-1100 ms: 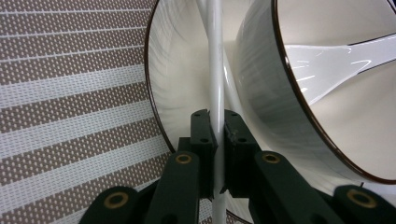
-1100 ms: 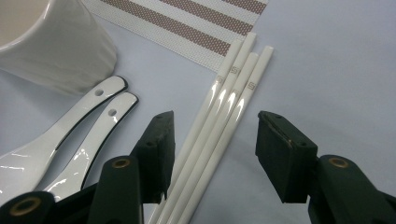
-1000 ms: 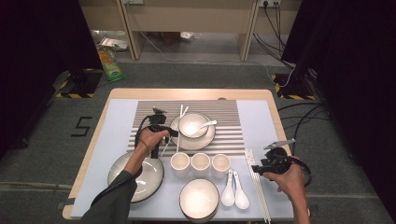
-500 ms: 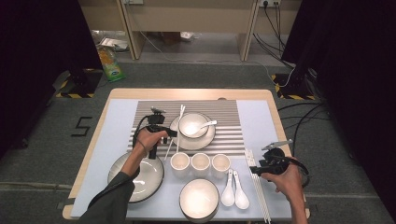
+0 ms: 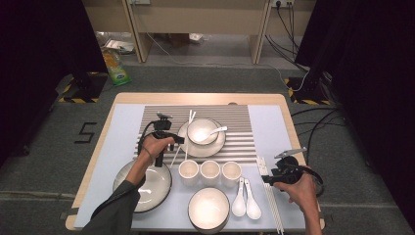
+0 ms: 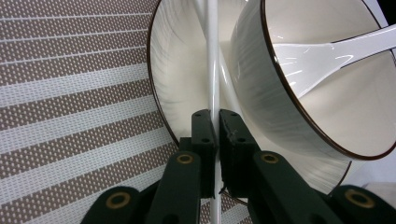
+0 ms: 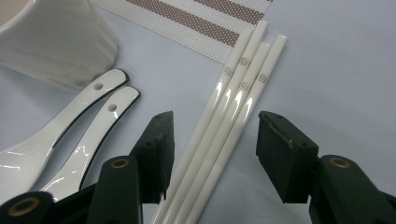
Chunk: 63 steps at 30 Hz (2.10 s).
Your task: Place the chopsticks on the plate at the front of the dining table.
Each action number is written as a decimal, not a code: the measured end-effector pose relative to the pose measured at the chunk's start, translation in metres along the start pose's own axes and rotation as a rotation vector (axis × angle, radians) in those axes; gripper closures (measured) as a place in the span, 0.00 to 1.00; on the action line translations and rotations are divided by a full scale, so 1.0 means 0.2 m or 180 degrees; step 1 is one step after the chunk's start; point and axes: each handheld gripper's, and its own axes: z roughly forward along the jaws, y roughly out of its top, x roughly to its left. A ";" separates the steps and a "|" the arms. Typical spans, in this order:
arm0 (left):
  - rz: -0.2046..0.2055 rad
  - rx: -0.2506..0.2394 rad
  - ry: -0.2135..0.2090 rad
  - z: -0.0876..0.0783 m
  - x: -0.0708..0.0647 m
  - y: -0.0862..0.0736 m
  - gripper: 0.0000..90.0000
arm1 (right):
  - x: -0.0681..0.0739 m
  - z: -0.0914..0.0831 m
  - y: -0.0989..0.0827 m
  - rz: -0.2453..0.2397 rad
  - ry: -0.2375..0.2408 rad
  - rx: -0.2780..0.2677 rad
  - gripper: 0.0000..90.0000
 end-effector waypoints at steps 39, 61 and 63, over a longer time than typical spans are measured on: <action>-0.0080 -0.0199 0.0066 -0.18 0.10 0.03 0.94 | 0.00 0.04 -0.01 0.0029 0.0041 0.0020 0.52; 0.0052 -0.0072 0.0208 -0.08 0.02 0.00 0.93 | -0.02 0.05 -0.04 0.0062 0.0052 0.0029 0.52; 0.0075 -0.0051 0.0200 -0.07 0.01 0.00 0.93 | -0.02 0.05 -0.04 0.0064 0.0050 0.0022 0.52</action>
